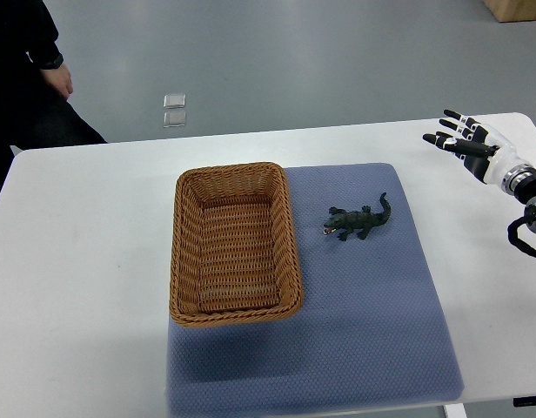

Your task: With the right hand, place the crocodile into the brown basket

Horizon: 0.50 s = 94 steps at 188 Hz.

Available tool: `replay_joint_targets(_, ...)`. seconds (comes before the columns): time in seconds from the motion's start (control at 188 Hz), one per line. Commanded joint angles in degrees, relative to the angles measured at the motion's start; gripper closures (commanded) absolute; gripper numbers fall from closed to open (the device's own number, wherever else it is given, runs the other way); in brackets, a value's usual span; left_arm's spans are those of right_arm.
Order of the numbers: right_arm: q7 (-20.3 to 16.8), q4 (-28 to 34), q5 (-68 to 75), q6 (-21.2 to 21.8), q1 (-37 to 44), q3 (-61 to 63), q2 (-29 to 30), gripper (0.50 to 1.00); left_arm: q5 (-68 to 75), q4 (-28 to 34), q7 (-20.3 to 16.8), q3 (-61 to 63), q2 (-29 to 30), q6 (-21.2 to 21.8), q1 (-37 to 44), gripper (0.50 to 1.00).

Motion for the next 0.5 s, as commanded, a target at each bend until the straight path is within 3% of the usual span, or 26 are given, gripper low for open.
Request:
replay_joint_targets(0.0,0.0,0.0,-0.1,0.0,0.1,0.0,-0.1,0.572,-0.2,0.0,0.0,0.0,0.0,0.1,0.0,0.5)
replay_joint_targets(0.388,0.0,0.0,-1.1,0.3,0.4,-0.3,-0.9,0.572,-0.5,-0.1,0.0,0.1,0.0,0.0,-0.3,0.5)
replay_joint_targets(0.495,0.1,-0.1,-3.5,2.9,1.5,-0.4,-1.1,0.572,-0.4,0.0,0.0,0.0,0.0,0.0,-0.2,0.5)
